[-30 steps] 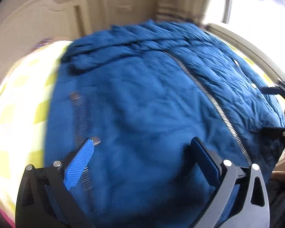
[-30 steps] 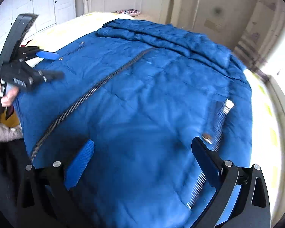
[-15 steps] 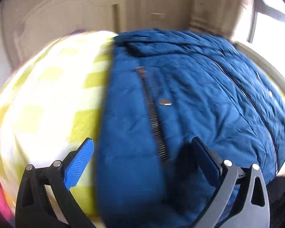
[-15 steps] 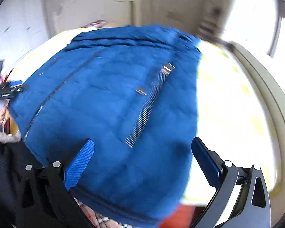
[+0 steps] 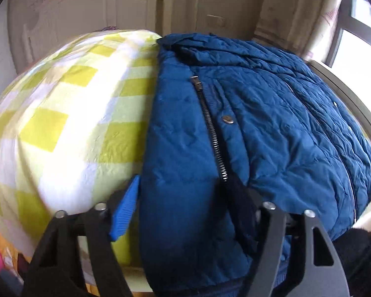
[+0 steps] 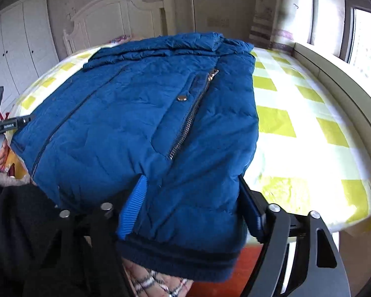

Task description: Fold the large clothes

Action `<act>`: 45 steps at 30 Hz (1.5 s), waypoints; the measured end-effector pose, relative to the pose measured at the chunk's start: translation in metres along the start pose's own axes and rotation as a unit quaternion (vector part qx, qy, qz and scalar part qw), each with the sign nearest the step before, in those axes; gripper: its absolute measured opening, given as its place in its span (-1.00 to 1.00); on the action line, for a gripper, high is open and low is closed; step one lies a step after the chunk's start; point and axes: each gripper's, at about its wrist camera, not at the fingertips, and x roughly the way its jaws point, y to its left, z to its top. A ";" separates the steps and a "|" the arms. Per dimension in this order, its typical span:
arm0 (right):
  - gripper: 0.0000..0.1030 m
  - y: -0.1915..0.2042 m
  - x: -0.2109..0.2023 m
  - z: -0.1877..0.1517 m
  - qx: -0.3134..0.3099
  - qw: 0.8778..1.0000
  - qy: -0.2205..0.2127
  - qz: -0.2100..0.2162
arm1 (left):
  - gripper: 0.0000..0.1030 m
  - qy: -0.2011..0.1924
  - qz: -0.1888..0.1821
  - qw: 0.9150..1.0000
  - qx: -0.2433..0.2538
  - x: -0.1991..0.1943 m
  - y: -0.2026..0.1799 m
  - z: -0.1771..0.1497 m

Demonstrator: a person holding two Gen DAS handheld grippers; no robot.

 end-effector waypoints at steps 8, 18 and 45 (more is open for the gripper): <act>-0.42 -0.027 0.003 0.007 0.113 0.989 -0.031 0.091 | -0.84 -0.016 -0.089 0.995 -0.046 0.003 0.003 0.009; -0.70 -0.038 -0.099 -0.001 0.134 0.932 -0.203 0.269 | -0.85 -0.150 -0.296 0.936 -0.120 -0.101 0.039 0.011; 0.17 -0.083 0.090 0.162 0.311 0.941 -0.026 0.133 | 0.62 -0.081 -0.207 0.897 -0.382 0.043 0.125 0.129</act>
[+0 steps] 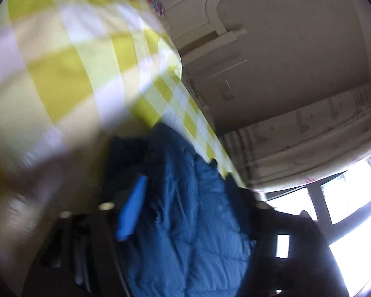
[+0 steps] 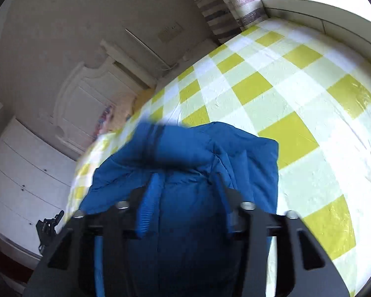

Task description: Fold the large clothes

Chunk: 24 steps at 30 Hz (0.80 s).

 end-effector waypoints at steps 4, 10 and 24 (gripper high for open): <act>0.86 0.003 -0.039 0.007 -0.051 0.996 -0.071 -0.028 | 0.78 -0.053 0.045 0.994 0.082 -0.025 -0.019 0.012; 0.86 0.038 -0.025 0.035 -0.165 0.981 -0.051 -0.089 | 0.93 -0.008 0.130 0.953 0.274 0.002 -0.078 0.007; -0.71 0.067 0.004 0.031 -0.248 0.966 -0.033 -0.067 | -0.85 0.067 0.129 0.929 0.342 0.079 -0.095 0.006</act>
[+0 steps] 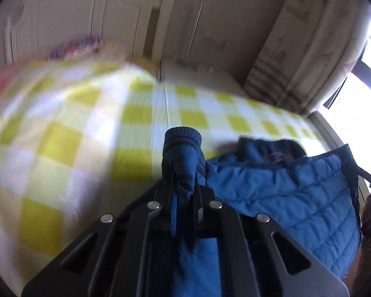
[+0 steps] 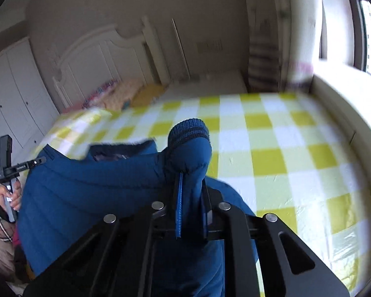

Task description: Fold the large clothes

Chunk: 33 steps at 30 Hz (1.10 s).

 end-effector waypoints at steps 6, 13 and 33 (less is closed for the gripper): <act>-0.73 0.021 -0.057 0.041 -0.003 0.997 -0.080 -0.008 | -0.85 -0.074 -0.013 0.997 -0.009 -0.059 -0.015 0.041; -0.73 -0.020 0.060 0.032 0.066 0.993 0.041 -0.093 | -0.81 0.012 0.057 0.998 -0.031 0.038 -0.003 0.050; 0.90 0.035 0.027 0.040 0.024 0.997 -0.001 -0.070 | 0.95 -0.072 0.130 0.987 0.062 -0.002 -0.068 0.055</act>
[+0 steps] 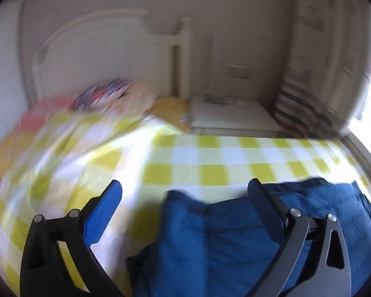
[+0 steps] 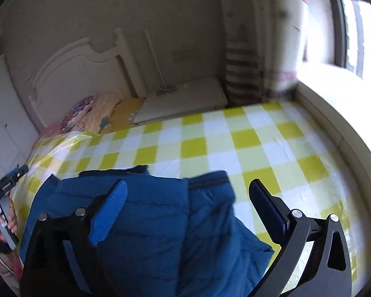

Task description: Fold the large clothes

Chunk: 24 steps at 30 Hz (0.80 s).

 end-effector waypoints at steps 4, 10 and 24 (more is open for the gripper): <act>0.52 0.093 0.019 -0.010 -0.125 0.992 0.012 0.003 | 0.95 0.015 0.002 0.995 0.104 0.005 -0.071 -0.003; 0.37 0.149 0.094 -0.041 -0.212 0.973 0.090 -0.014 | 0.95 0.076 0.022 0.985 0.155 0.059 -0.113 -0.033; 0.36 0.118 0.115 -0.045 -0.136 0.982 0.124 0.038 | 0.96 0.138 -0.073 0.986 0.059 0.099 -0.082 -0.054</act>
